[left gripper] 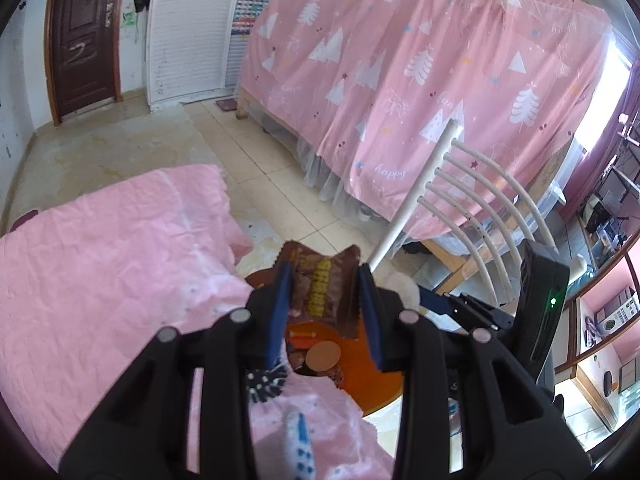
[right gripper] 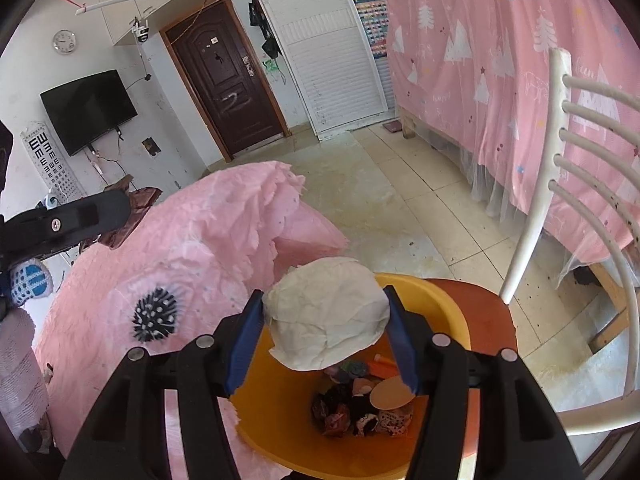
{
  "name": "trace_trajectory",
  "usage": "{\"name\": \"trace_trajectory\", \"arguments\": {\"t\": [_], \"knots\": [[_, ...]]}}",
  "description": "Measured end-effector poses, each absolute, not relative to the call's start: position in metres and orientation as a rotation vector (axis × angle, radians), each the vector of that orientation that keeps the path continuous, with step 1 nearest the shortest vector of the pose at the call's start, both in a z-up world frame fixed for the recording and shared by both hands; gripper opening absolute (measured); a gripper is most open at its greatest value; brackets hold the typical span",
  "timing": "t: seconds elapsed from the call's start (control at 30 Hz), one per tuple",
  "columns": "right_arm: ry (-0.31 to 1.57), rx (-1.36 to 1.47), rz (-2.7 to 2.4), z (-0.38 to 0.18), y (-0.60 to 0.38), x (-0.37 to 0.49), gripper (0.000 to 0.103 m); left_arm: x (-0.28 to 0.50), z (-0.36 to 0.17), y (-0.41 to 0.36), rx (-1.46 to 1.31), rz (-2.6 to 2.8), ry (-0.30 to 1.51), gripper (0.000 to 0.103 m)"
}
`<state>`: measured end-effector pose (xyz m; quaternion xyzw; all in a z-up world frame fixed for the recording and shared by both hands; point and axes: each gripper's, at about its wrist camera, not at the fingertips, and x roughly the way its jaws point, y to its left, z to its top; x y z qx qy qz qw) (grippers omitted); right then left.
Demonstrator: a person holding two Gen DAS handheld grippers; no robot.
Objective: Collect trash
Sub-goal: 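Open both tools to drop the packet and pad into the basin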
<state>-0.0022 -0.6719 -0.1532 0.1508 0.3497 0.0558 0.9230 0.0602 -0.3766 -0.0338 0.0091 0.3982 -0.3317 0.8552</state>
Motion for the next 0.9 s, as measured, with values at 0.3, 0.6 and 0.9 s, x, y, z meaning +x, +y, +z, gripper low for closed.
{"name": "trace_trajectory", "arguments": {"t": [0.3, 0.6, 0.9], "knots": [[0.728, 0.340, 0.103, -0.160, -0.682, -0.002, 0.061, 0.062, -0.041, -0.397, 0.041, -0.719, 0.854, 0.055], [0.726, 0.330, 0.100, -0.153, -0.673, 0.000, 0.067, 0.059, -0.036, -0.385, 0.018, -0.721, 0.859, 0.056], [0.709, 0.273, 0.103, -0.132, -0.647, 0.004, 0.075, 0.052, -0.015, -0.342, -0.018, -0.681, 0.817, 0.061]]}}
